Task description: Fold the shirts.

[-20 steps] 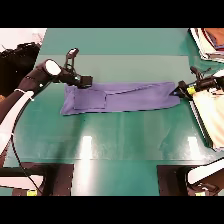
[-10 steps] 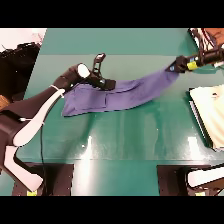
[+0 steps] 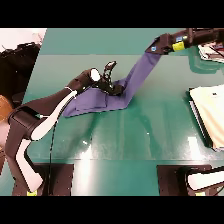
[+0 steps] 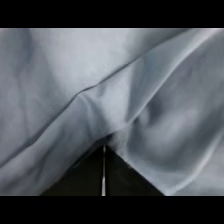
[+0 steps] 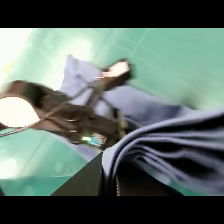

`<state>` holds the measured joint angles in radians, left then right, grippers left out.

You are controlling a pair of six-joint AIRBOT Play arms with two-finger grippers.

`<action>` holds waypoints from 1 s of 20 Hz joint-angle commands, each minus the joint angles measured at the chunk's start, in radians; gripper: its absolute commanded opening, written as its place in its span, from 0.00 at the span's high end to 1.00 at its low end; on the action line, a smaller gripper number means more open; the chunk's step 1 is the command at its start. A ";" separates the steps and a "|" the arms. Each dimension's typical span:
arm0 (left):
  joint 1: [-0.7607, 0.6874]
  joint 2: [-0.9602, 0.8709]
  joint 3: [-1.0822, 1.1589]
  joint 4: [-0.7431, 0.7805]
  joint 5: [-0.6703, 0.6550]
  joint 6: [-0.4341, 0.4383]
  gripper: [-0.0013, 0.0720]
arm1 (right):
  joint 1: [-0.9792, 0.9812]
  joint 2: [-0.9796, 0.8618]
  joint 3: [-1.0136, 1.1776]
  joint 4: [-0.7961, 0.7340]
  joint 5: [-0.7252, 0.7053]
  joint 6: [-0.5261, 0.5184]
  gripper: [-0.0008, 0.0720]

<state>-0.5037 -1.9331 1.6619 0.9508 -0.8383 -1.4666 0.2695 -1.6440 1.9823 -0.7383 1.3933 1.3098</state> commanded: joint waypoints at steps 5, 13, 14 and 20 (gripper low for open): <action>0.045 0.035 0.006 0.017 -0.036 0.000 0.95 | 0.109 0.002 0.014 0.040 -0.039 -0.064 0.96; 0.397 0.382 0.006 0.242 -0.168 0.009 0.94 | 0.359 -0.082 0.015 0.051 -0.254 -0.154 0.96; 0.444 0.428 0.006 0.259 -0.180 0.009 0.94 | 0.414 -0.124 0.017 0.097 -0.309 -0.196 0.96; 0.623 0.566 0.006 0.262 -0.278 0.009 0.94 | 0.637 -0.378 0.113 0.143 -0.551 -0.309 0.08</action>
<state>0.0422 -1.4258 1.6680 1.1969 -1.0546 -1.4593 0.8173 -1.9350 2.0758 -0.6132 0.9699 1.0531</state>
